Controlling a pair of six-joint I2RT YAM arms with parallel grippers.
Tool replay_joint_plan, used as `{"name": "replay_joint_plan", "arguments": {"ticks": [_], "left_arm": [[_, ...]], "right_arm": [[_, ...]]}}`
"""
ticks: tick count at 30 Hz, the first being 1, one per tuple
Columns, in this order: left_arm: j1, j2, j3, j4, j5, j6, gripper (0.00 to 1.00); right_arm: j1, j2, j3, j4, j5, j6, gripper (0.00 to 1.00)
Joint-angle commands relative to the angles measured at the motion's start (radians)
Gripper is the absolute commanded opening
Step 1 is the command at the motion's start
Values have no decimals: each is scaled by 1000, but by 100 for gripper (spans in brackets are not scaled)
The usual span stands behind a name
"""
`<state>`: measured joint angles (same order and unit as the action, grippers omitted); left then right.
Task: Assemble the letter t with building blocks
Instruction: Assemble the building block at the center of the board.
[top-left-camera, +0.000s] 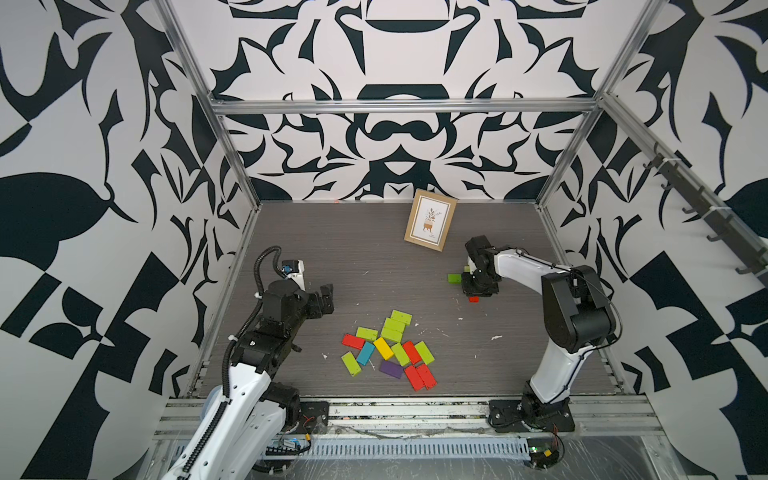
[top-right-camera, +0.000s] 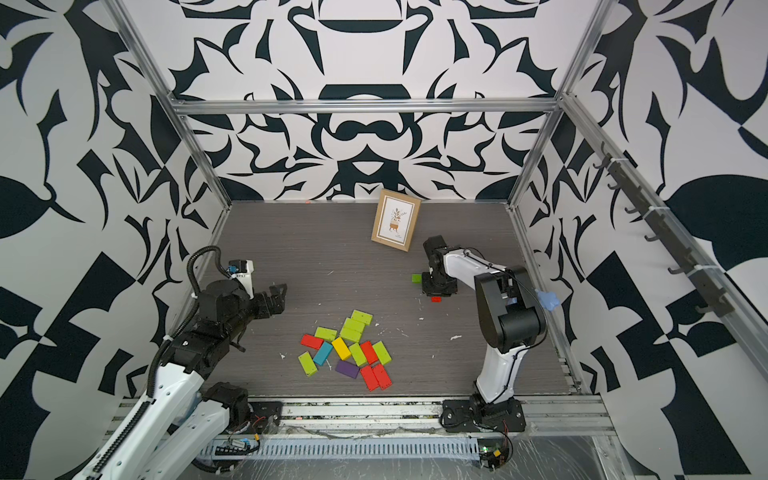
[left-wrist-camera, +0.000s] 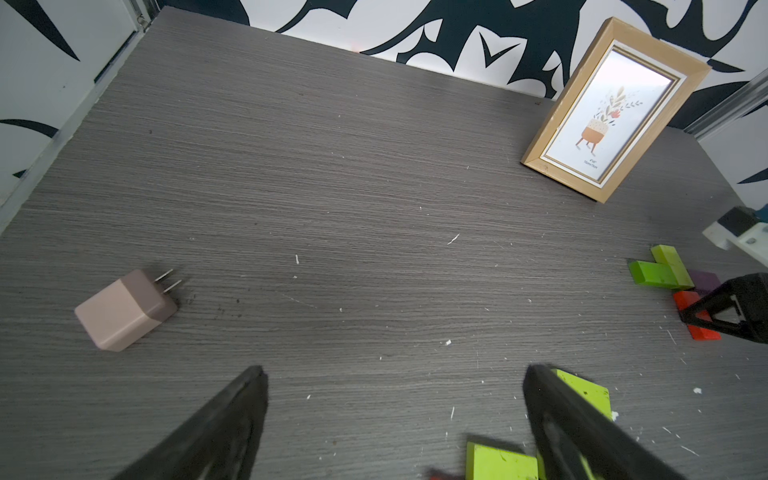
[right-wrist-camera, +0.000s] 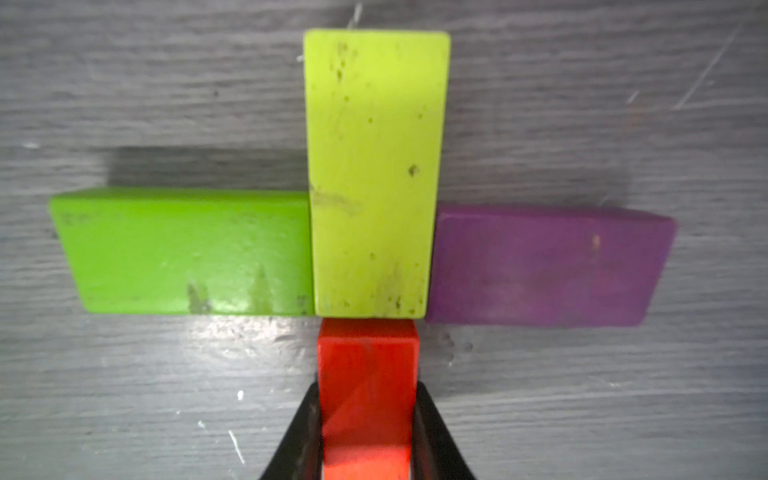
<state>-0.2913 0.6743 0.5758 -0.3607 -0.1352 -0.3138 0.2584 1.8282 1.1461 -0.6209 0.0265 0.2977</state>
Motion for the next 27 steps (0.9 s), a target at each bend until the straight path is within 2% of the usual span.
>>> {"name": "replay_joint_plan", "arguments": {"ticks": [1, 27], "left_arm": [[0, -4, 13, -5, -11, 0, 100], [0, -6, 12, -9, -16, -1, 100]], "right_arm": [[-2, 18, 21, 9, 14, 14, 23], [-3, 34, 28, 19, 53, 21, 23]]}}
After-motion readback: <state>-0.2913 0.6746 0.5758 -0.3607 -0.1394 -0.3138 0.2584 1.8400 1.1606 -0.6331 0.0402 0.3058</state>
